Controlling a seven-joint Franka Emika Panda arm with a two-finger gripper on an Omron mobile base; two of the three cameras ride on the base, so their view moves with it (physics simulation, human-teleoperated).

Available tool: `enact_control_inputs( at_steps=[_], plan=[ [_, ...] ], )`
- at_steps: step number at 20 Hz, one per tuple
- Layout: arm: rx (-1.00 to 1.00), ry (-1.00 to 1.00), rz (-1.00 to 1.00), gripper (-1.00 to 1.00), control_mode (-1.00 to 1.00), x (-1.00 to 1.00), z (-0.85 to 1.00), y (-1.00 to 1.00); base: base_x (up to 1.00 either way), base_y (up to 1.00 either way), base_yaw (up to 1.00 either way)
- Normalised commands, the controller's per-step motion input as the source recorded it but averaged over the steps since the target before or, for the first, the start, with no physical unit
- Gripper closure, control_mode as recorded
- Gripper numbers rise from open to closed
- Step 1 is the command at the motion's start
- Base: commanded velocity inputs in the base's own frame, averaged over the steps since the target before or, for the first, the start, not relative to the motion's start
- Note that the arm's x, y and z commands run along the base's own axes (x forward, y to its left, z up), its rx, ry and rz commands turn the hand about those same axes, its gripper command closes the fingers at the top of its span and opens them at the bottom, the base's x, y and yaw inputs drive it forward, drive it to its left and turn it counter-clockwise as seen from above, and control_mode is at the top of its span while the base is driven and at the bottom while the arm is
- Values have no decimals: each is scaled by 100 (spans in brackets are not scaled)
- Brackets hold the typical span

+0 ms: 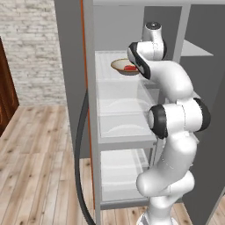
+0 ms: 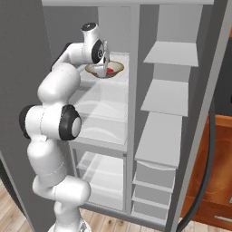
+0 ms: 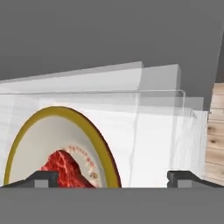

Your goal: Place one of the steaks on the plate and the other in the bowl. Then place the bowl in the fridge.

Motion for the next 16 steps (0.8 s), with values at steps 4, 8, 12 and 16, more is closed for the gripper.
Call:
enact_control_inputs(
  at_steps=[4,8,12,16],
  plan=[
    [0,-6,2,-100,-100,-93,0,-2,0,0,0],
    [0,0,6,-100,-100,-94,0,0,0,0,0],
    [0,1,7,-100,-100,-96,-25,0,0,0,0],
    [0,13,3,-100,-100,-15,-58,-15,0,0,0]
  ],
)
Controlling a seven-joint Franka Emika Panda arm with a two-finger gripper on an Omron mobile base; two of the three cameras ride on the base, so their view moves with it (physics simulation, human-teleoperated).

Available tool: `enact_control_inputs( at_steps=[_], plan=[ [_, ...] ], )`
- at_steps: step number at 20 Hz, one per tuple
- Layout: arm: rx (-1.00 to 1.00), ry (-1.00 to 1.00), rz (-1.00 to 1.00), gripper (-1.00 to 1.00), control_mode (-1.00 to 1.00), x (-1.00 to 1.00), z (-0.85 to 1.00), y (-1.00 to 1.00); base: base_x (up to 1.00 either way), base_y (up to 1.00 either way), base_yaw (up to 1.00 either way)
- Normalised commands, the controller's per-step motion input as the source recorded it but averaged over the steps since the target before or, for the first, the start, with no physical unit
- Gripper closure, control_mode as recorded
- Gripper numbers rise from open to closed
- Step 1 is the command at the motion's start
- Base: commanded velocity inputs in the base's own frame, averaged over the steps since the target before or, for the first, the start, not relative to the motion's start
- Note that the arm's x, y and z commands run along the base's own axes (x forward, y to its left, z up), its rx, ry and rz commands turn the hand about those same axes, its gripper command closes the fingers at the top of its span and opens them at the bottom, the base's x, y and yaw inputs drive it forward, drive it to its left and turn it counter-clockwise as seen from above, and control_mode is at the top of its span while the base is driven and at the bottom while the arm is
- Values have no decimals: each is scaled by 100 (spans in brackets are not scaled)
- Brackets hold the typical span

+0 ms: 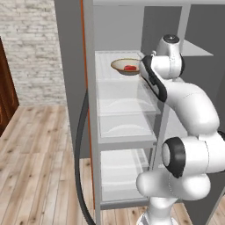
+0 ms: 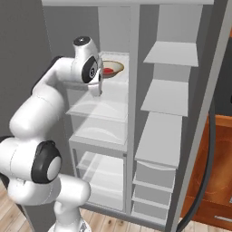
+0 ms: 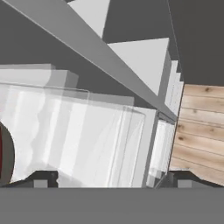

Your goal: Place one of the steaks on the plate and the other in the bowl. Then place the bowl in the fridge.

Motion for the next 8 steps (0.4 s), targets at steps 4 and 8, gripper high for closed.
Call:
enact_control_inputs(
  at_steps=[4,8],
  plan=[
    [-4,4,0,-100,-100,0,-68,-4,0,0,0],
    [-10,0,0,-100,-100,0,-63,-8,0,0,0]
  ],
)
